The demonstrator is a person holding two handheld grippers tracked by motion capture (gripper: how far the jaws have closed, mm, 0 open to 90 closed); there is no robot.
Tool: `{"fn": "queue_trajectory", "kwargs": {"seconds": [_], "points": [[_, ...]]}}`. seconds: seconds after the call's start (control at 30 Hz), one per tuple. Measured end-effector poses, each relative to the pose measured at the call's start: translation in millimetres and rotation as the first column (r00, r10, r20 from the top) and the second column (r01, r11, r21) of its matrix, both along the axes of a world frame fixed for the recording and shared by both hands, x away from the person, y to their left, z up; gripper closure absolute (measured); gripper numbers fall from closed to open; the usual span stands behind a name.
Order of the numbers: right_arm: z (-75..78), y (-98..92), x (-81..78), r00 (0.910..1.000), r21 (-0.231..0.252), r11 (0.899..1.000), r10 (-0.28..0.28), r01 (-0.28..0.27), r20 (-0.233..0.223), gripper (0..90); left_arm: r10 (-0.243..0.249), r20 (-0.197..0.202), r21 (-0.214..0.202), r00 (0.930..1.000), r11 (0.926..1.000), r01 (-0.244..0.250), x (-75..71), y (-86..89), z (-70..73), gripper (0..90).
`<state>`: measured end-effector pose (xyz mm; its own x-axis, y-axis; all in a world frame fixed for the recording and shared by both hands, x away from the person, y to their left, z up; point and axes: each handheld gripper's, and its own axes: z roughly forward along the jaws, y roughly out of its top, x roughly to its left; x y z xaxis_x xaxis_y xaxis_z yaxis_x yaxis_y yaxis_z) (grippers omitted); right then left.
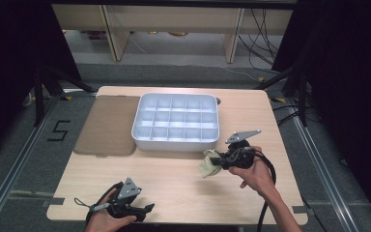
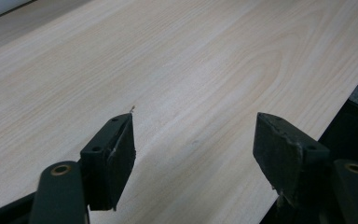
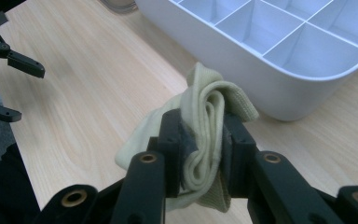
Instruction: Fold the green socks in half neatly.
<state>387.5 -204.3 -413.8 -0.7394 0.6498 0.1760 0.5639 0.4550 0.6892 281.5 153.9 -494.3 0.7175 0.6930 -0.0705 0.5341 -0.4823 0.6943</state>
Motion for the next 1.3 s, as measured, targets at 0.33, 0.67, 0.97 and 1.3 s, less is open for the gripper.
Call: {"fn": "queue_trajectory", "kwargs": {"seconds": [0.33,0.67,0.97,1.3], "points": [[7.3,2.0,10.3,0.9999,-0.018,1.000,0.002,-0.002,-0.010,73.4,-0.006,0.015,0.011,0.9999,0.9999,0.006,0.0,0.2,0.4,27.6],[19.3,1.4,19.4,0.9996,-0.040,0.999,-0.024,0.024,-0.011,73.5,-0.019,0.018,0.027,0.9997,0.9995,0.019,1.4,2.5,1.3,27.4],[31.2,5.3,25.2,0.9999,-0.075,0.997,-0.010,0.009,-0.011,73.4,0.002,0.004,0.009,1.0000,1.0000,-0.002,0.9,2.3,0.6,27.5],[37.0,10.7,32.8,0.9999,-0.090,0.996,-0.006,0.004,-0.013,73.3,-0.009,0.019,0.024,0.9998,0.9997,0.008,2.2,3.6,1.2,27.4]]}}
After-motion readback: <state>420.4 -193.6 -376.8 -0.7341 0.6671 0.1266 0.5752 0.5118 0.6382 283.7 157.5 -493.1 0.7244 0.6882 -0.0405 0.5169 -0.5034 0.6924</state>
